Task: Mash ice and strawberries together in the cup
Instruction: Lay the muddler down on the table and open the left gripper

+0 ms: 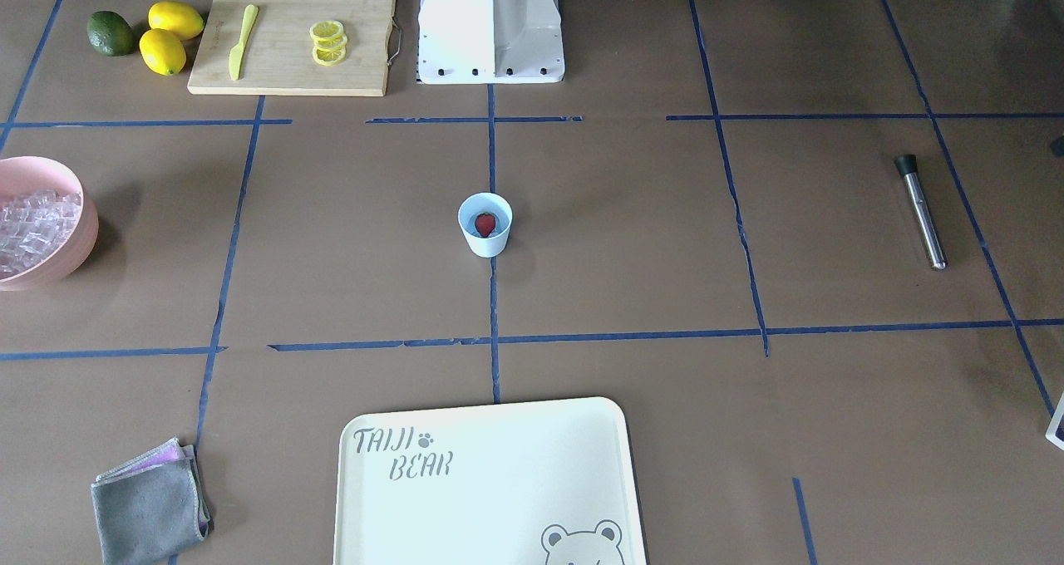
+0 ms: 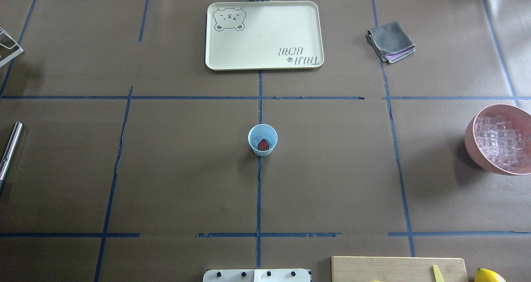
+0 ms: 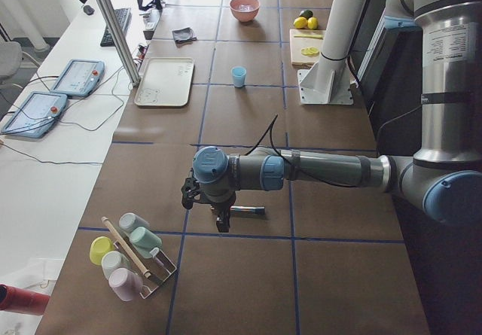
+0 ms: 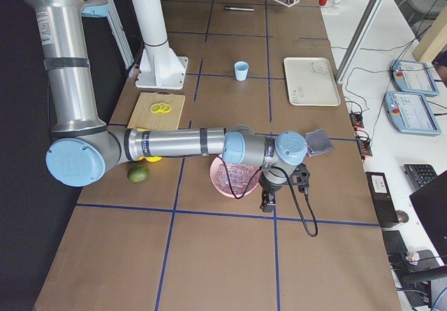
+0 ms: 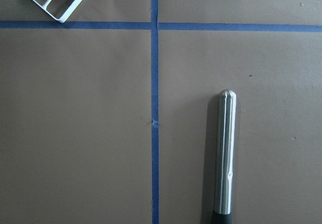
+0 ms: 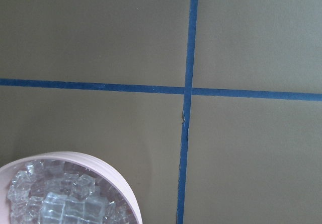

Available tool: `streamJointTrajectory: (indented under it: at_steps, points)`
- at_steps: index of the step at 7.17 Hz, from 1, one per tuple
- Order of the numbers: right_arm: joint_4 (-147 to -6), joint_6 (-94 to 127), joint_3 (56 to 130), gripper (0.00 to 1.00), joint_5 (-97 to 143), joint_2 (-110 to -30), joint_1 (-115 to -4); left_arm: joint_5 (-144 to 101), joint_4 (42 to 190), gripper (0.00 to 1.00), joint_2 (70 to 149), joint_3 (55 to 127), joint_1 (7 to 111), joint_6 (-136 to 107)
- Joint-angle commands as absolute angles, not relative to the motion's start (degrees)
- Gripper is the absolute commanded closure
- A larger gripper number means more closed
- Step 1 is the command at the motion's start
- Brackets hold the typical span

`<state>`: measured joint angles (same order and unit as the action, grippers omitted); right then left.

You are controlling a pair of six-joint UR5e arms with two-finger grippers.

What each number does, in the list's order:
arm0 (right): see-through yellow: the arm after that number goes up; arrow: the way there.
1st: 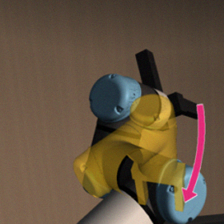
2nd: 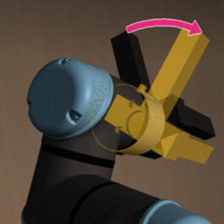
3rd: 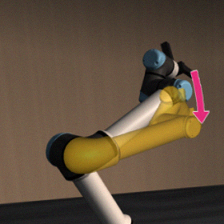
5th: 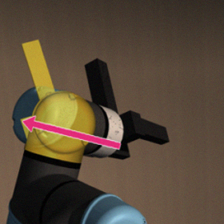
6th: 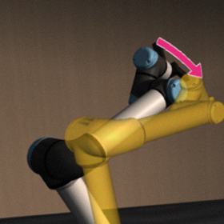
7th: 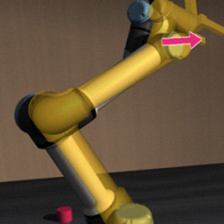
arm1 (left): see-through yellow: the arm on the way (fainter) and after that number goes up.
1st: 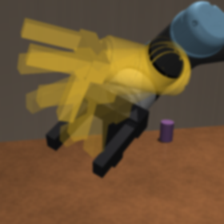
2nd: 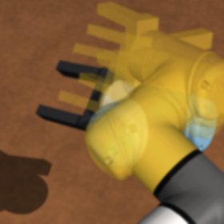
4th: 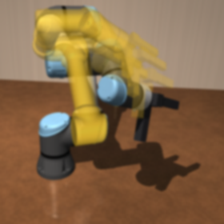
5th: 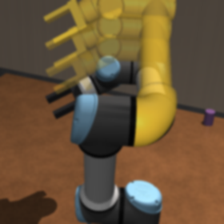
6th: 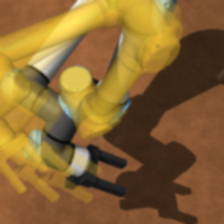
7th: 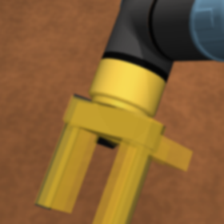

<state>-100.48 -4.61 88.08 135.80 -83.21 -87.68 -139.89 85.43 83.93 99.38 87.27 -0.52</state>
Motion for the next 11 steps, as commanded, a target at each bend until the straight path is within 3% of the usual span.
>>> streamJointTrajectory:
  at_steps: [1, 2, 6, 9, 11]
  points:
    - [-100.5, -4.8, 88.4, 0.00, 136.3, -83.8, -87.8, -140.4, 85.1, 0.00, 85.0, 99.1, 87.5, -2.6]
    - [-99.8, -4.9, 88.5, 0.00, 136.3, -84.1, -87.8, -140.4, 84.5, 0.00, 86.6, 97.9, 87.5, -3.2]
    - [-85.6, -4.7, 90.3, 0.00, 136.1, -98.1, -88.4, -140.2, 82.6, 0.00, 88.0, 97.9, 87.6, -3.2]
    - [-85.1, 0.3, 91.0, 0.00, 135.9, -91.5, -89.3, -138.8, 82.3, 0.00, 88.9, 97.9, 88.0, -0.3]
    - [-85.4, 0.2, 91.8, 0.00, 135.7, -91.6, -91.3, -136.9, 81.8, 0.00, 89.0, 97.8, 88.0, 4.4]
